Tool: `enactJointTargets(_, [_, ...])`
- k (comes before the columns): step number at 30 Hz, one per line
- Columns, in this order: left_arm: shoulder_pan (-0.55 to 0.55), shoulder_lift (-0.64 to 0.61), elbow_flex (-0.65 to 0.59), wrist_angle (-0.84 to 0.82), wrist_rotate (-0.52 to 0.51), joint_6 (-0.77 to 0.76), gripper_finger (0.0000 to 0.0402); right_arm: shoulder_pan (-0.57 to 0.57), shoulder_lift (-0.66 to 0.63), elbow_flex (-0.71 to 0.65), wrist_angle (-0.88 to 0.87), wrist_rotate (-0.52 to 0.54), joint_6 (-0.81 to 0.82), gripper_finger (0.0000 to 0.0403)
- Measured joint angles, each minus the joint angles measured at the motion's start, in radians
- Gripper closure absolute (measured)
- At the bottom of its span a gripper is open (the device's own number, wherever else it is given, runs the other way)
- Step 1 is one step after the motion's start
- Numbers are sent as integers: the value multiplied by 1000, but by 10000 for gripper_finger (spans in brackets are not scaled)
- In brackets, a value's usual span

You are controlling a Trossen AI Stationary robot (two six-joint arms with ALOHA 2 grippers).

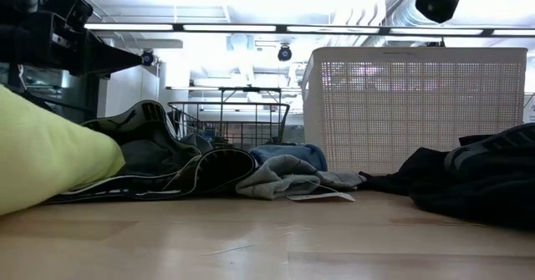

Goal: Pick & Place Cloths
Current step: Put the yellow shirt into the right white bin

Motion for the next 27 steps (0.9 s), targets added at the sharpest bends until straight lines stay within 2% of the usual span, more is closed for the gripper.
enactJointTargets(5, [0, 0, 0, 0, 25, -17, 402, 25, 39, 0, 111, 5, -45, 94])
enactJointTargets(11, [0, 0, 0, 15, 158, -258, 402, 67, 75, 0, 163, 80, -73, 94])
enactJointTargets(21, [0, 0, 0, 39, 196, -606, 402, 133, 91, 0, 167, 202, -76, 94])
enactJointTargets(27, [0, 0, 0, 33, 223, -666, 402, 161, 91, 0, 167, 251, -76, 94])
